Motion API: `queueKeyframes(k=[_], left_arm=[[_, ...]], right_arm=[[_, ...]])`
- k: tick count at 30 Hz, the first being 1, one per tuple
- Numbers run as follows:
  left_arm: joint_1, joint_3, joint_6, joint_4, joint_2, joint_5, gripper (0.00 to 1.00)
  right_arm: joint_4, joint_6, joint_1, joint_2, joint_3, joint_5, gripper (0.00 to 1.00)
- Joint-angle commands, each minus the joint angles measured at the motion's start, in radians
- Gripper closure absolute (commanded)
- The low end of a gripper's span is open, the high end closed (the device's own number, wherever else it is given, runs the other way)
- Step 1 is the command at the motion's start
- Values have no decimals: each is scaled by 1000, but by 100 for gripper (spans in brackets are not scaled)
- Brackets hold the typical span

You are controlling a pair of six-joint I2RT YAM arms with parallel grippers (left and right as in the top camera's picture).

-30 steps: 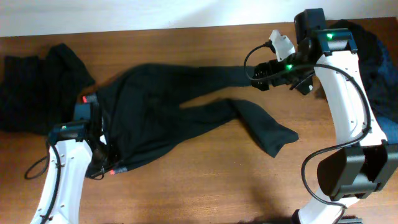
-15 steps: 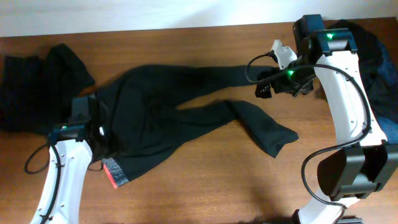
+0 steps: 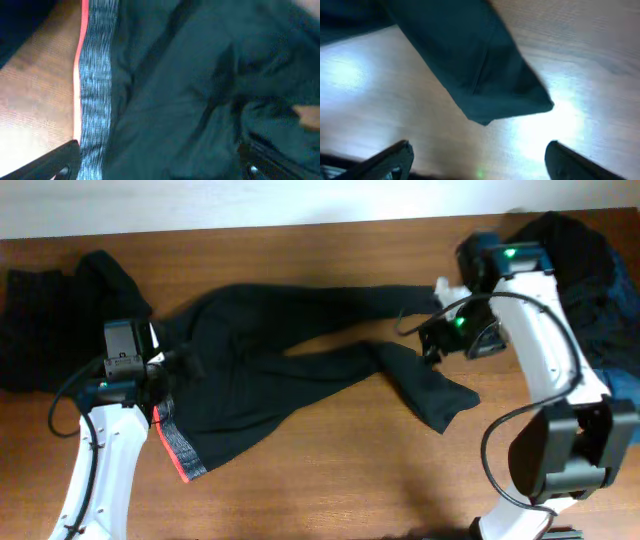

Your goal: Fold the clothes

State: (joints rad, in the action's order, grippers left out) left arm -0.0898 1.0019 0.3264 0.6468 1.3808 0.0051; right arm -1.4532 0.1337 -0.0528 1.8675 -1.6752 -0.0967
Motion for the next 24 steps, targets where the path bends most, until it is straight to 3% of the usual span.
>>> queueKeyframes(k=[1, 8, 16, 24], left_arm=[[-3, -1, 6, -16, -16, 18, 1], [-3, -1, 5, -19, -16, 4, 1], [-3, -1, 5, -19, -16, 3, 1], [-3, -1, 5, -19, -16, -2, 1]], right_arm=[[44, -5, -66, -9, 91, 54, 13], [208, -91, -152, -9, 252, 196, 17], [333, -98, -156, -8, 303, 195, 37], [363, -78, -156, -8, 309, 150, 37]])
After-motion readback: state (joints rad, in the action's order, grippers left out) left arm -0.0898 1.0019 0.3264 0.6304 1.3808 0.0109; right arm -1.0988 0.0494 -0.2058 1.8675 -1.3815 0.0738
